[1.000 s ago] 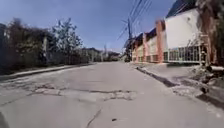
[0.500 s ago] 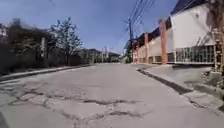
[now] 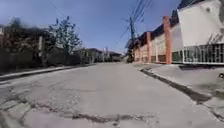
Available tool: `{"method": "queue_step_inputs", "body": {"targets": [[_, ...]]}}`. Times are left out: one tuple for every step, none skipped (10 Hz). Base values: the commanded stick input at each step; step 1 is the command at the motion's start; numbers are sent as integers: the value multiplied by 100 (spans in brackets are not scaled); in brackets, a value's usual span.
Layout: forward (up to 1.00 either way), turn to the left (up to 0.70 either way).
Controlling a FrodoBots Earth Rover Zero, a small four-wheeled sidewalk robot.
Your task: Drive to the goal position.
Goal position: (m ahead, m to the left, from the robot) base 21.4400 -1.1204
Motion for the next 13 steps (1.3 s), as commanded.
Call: {"method": "queue_step_inputs", "body": {"targets": [[85,-6],[85,-2],[85,-2],[85,-2],[85,-2],[85,-3],[85,-3],[85,-3],[85,-2],[85,-1],[85,0],[85,0],[85,0]]}}
